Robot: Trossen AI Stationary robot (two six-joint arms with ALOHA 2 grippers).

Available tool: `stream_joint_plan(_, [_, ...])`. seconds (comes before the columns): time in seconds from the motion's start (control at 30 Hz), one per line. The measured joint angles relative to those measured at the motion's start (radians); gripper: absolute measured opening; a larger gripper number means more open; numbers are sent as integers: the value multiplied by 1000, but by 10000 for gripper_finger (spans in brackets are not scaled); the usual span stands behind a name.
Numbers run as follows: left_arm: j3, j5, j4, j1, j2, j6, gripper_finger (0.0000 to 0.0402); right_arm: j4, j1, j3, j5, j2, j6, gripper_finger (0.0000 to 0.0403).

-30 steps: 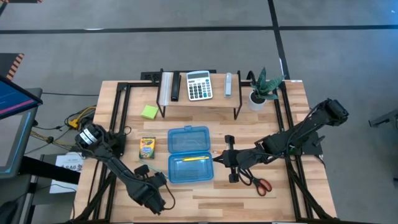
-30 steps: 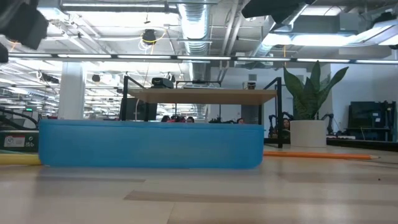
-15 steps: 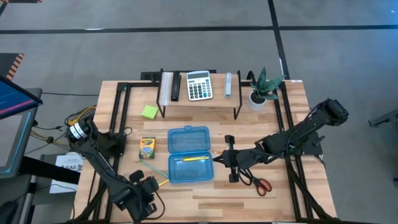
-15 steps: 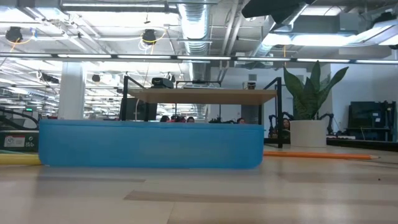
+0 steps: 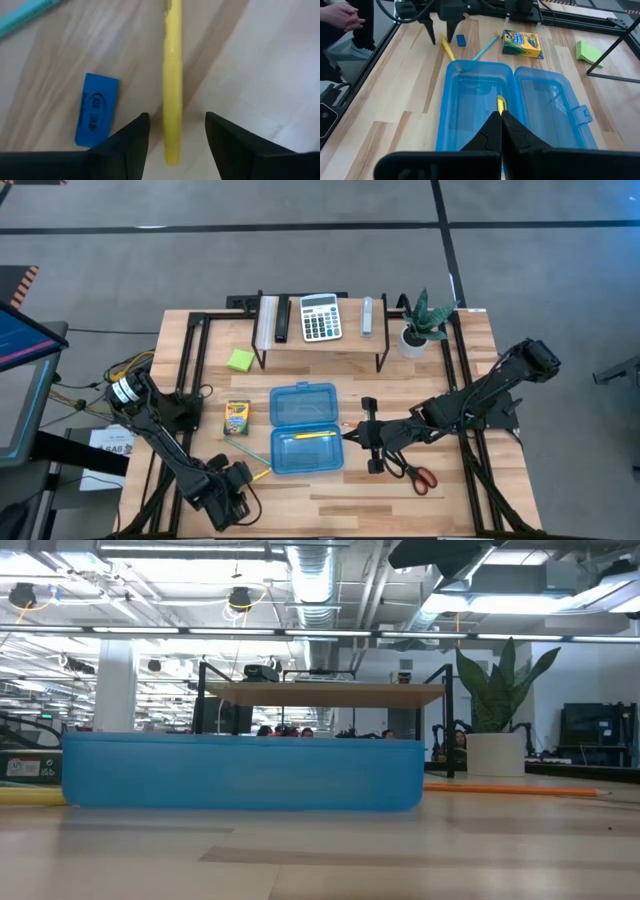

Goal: Pack school essentials
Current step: Put the yellow pen into the blue supply box

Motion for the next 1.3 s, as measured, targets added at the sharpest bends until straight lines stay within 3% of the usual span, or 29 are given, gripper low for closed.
stream_joint_plan(0.17, [-41, 0, 29, 0, -7, -36, 164, 0, 0, 0, 0, 0, 0, 8])
stream_joint_plan(0.43, [-48, 7, 22, 0, -7, -32, 17, 0, 0, 0, 0, 0, 0, 8])
stream_joint_plan(0.73, [-19, 53, -54, -17, -106, -40, 7, -2, 0, 0, 0, 0, 0, 8])
stream_joint_plan(0.93, [-18, -74, -65, -27, -207, 1, 3, -3, 0, 0, 0, 0, 0, 8])
stream_joint_plan(1.1, [-17, -215, -26, 53, -274, 191, 3, 0, -5, 0, 0, 0, -1, 8])
stream_joint_plan(1.3, [-17, -129, 78, 276, -279, 538, 3, 0, -7, 0, 0, 0, -2, 8])
